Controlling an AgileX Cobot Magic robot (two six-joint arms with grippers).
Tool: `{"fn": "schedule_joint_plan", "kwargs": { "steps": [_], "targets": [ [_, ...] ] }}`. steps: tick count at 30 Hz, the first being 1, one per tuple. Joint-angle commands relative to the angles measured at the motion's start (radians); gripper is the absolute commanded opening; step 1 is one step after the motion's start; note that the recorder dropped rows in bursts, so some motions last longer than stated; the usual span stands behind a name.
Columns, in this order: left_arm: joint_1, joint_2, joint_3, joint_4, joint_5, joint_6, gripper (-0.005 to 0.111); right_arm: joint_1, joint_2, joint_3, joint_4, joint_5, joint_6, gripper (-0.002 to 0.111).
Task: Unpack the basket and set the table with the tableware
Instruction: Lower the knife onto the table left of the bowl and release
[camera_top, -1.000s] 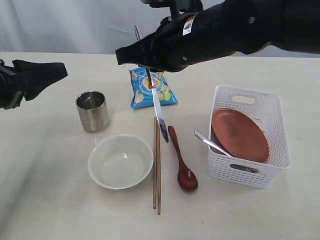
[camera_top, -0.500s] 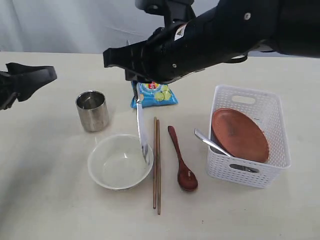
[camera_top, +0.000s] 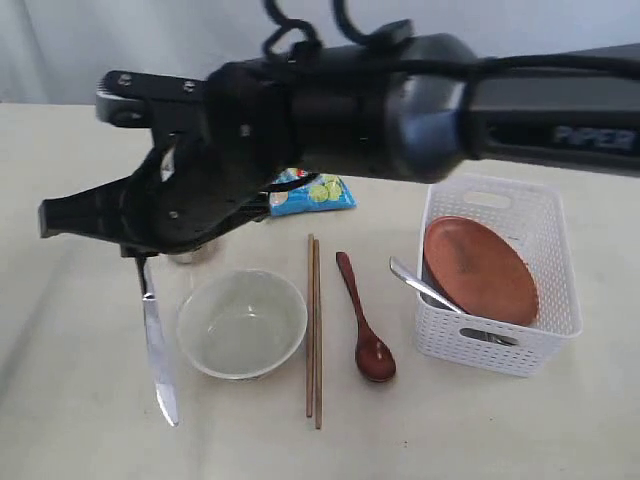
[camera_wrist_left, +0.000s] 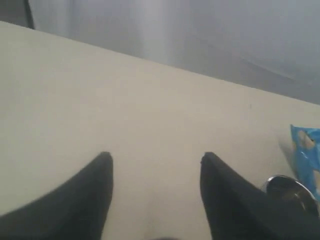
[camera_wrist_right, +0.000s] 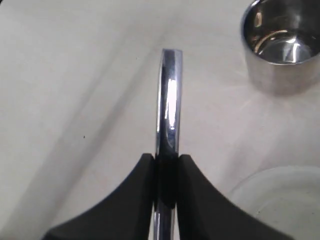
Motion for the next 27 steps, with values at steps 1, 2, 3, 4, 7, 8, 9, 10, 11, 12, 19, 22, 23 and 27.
{"fn": "schedule_joint_plan", "kwargs": {
  "steps": [1,2,3,4,7,8,9,10,11,12,19,22,23,27],
  "targets": [
    [0.005,-0.063,0.002,-0.006,0.111,-0.013,0.031,0.063,0.113,-0.216,-0.304,0.256,0.242,0.000],
    [0.005,-0.072,0.002,-0.006,0.132,-0.016,0.025,0.071,0.131,-0.253,-0.339,0.306,0.271,0.000],
    [0.005,-0.076,0.002,-0.006,0.147,-0.016,0.019,0.075,0.155,-0.301,-0.360,0.363,0.301,0.000],
    [0.005,-0.076,0.002,-0.008,0.160,-0.016,0.014,0.077,0.168,-0.328,-0.353,0.388,0.310,0.000],
    [0.005,-0.076,0.002,-0.014,0.187,-0.016,0.000,0.082,0.205,-0.399,-0.308,0.420,0.331,0.000],
    [0.005,-0.076,0.002,-0.014,0.203,-0.016,0.000,0.082,0.217,-0.412,-0.287,0.420,0.342,0.000],
    [0.005,-0.076,0.002,-0.015,0.212,-0.018,0.000,0.082,0.230,-0.427,-0.259,0.418,0.350,0.000],
    [0.005,-0.076,0.002,-0.020,0.218,-0.018,0.000,0.082,0.242,-0.432,-0.244,0.413,0.368,0.000],
    [0.005,-0.076,0.002,-0.020,0.231,-0.023,0.000,0.082,0.254,-0.435,-0.238,0.404,0.409,0.000],
    [0.005,-0.076,0.002,-0.020,0.240,-0.024,0.000,0.084,0.267,-0.435,-0.236,0.395,0.456,0.000],
    [0.005,-0.076,0.002,-0.020,0.267,-0.024,0.000,0.093,0.360,-0.435,-0.241,0.266,0.562,0.000],
    [0.005,-0.076,0.002,-0.020,0.267,-0.034,0.000,0.093,0.392,-0.435,-0.241,0.253,0.565,0.000],
    [0.005,-0.076,0.002,-0.020,0.267,-0.034,0.000,0.093,0.403,-0.435,-0.241,0.253,0.567,0.000],
    [0.005,-0.076,0.002,-0.020,0.267,-0.034,0.000,0.091,0.427,-0.435,-0.256,0.234,0.614,0.000]
  ]
}}
